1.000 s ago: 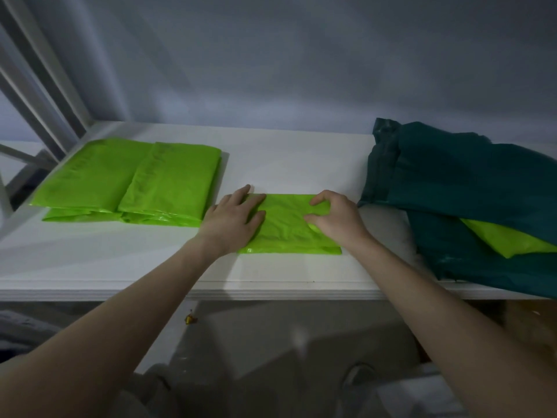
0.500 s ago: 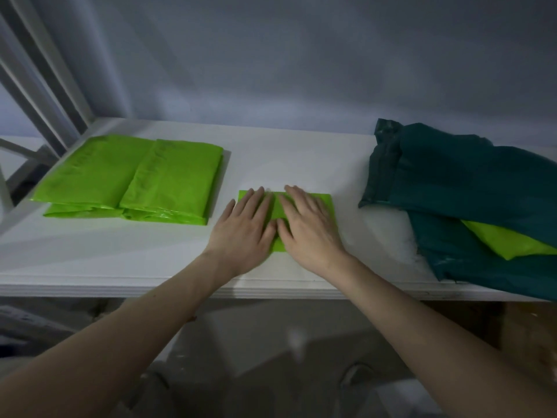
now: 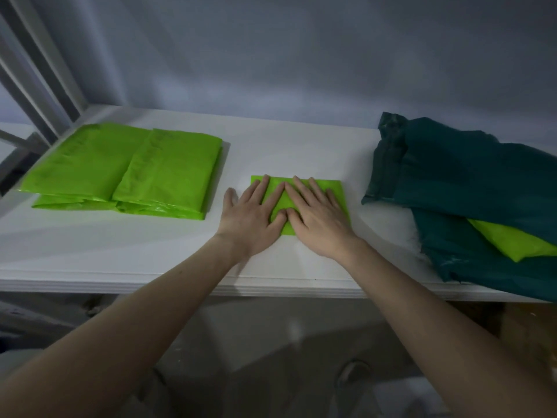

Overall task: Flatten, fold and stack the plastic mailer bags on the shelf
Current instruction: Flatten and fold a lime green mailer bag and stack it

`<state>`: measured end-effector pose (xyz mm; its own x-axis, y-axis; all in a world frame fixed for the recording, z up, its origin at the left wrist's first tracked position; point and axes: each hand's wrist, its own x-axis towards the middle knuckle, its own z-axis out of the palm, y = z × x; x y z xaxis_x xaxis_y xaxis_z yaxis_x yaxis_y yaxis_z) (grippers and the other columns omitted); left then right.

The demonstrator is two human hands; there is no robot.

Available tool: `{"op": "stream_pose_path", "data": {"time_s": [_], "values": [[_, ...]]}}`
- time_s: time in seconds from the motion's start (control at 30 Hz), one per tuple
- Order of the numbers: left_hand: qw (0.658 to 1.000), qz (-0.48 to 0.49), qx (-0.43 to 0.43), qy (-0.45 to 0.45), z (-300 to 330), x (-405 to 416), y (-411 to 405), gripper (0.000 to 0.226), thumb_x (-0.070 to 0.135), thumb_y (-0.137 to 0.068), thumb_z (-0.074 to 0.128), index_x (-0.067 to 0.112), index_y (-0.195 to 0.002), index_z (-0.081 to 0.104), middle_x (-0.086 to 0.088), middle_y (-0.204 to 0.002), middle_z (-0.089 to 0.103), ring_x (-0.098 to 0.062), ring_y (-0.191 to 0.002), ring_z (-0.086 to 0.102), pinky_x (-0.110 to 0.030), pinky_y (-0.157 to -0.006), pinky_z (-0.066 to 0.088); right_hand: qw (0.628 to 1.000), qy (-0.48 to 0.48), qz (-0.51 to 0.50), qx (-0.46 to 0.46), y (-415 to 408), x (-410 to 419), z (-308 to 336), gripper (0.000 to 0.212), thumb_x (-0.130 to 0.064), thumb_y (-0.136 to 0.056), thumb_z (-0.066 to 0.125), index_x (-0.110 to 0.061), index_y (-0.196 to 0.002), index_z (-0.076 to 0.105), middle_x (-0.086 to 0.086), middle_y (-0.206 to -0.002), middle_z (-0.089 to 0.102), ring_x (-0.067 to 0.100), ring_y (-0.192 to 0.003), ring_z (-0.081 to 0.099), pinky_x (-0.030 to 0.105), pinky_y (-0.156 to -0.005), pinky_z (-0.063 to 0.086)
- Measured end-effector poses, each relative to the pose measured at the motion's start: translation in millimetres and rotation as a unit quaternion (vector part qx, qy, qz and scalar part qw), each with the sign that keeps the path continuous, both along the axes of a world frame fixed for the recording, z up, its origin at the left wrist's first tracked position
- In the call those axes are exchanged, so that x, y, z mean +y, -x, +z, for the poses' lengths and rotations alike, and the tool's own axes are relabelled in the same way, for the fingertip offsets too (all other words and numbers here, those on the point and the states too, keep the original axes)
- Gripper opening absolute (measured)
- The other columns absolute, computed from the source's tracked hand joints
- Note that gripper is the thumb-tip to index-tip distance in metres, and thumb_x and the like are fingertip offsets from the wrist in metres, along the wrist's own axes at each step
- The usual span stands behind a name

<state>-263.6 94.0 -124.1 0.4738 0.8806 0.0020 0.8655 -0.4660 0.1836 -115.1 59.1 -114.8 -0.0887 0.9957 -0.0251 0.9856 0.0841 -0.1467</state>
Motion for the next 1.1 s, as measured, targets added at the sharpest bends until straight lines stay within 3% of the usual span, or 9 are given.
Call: {"op": "stream_pose_path", "data": {"time_s": [0.2, 0.4, 0.57, 0.7, 0.8, 0.97, 1.1], "values": [[1.000, 0.000, -0.019, 0.022, -1.8, 5.9, 1.7, 0.058, 0.055, -0.093, 0.020, 0.042, -0.147, 0.003, 0.007, -0.159, 0.000, -0.012, -0.145, -0.001, -0.049, -0.116, 0.001, 1.000, 0.003, -0.027, -0.009, -10.5, 4.9, -3.9, 0.055, -0.051, -0.096, 0.025, -0.040, -0.148, 0.010, 0.001, -0.159, 0.002, 0.028, -0.146, 0.003, 0.046, -0.118, 0.007], [0.999, 0.037, -0.029, 0.005, -6.2, 5.1, 2.3, 0.077, 0.062, -0.090, 0.022, 0.022, -0.149, -0.008, 0.006, -0.158, -0.005, -0.012, -0.145, -0.006, -0.049, -0.116, -0.004, 0.997, 0.001, -0.075, -0.010, -16.3, 4.9, -5.7, 0.071, -0.063, -0.090, 0.027, -0.030, -0.150, 0.005, 0.007, -0.159, 0.001, 0.030, -0.146, 0.000, 0.050, -0.117, 0.000], [0.999, 0.038, -0.032, 0.010, -6.0, 6.6, 2.2, 0.091, 0.075, -0.079, 0.012, 0.022, -0.147, -0.018, -0.002, -0.158, -0.009, -0.014, -0.145, -0.011, -0.049, -0.117, -0.004, 0.995, -0.003, -0.095, -0.023, -17.7, 2.7, -3.2, 0.078, -0.069, -0.087, 0.024, -0.027, -0.150, 0.003, 0.007, -0.159, 0.000, 0.027, -0.146, -0.003, 0.055, -0.116, -0.003], [0.997, 0.021, -0.074, 0.004, -2.4, -1.6, 10.5, 0.097, 0.078, -0.073, 0.009, 0.022, -0.150, -0.008, -0.001, -0.159, -0.007, -0.014, -0.146, -0.007, -0.042, -0.118, -0.003, 0.996, -0.071, -0.050, -0.024, -7.8, -7.0, 7.8, 0.072, -0.058, -0.092, 0.034, -0.021, -0.150, 0.012, 0.009, -0.158, 0.007, 0.025, -0.146, 0.007, 0.049, -0.117, 0.004], [0.997, -0.012, -0.067, -0.018, 3.8, -12.3, 24.5, 0.099, 0.077, -0.070, 0.007, 0.019, -0.150, 0.004, 0.001, -0.159, 0.001, -0.015, -0.145, 0.005, -0.041, -0.117, 0.005, 0.997, -0.071, -0.013, -0.010, 6.3, -16.0, 15.5, 0.064, -0.045, -0.096, 0.036, -0.016, -0.149, 0.017, 0.007, -0.158, 0.012, 0.023, -0.145, 0.012, 0.043, -0.117, 0.012], [0.993, -0.098, 0.008, -0.067, 12.5, -32.0, 52.1, 0.092, 0.072, -0.077, 0.008, 0.017, -0.150, 0.008, 0.003, -0.157, 0.015, -0.013, -0.143, 0.016, -0.040, -0.116, 0.014, 0.996, -0.084, 0.028, -0.015, 30.0, -33.4, 20.1, 0.062, -0.044, -0.092, 0.020, -0.010, -0.142, 0.035, 0.009, -0.149, 0.034, 0.025, -0.135, 0.032, 0.041, -0.111, 0.028], [0.988, -0.128, 0.018, -0.082, 15.8, -44.0, 62.0, 0.083, 0.067, -0.083, 0.011, 0.018, -0.149, 0.019, 0.005, -0.155, 0.025, -0.015, -0.142, 0.024, -0.042, -0.113, 0.024, 0.996, -0.079, 0.041, -0.027, 42.4, -45.5, 17.8, 0.062, -0.043, -0.091, 0.020, -0.012, -0.141, 0.036, 0.004, -0.148, 0.036, 0.021, -0.134, 0.034, 0.041, -0.108, 0.031]]}}
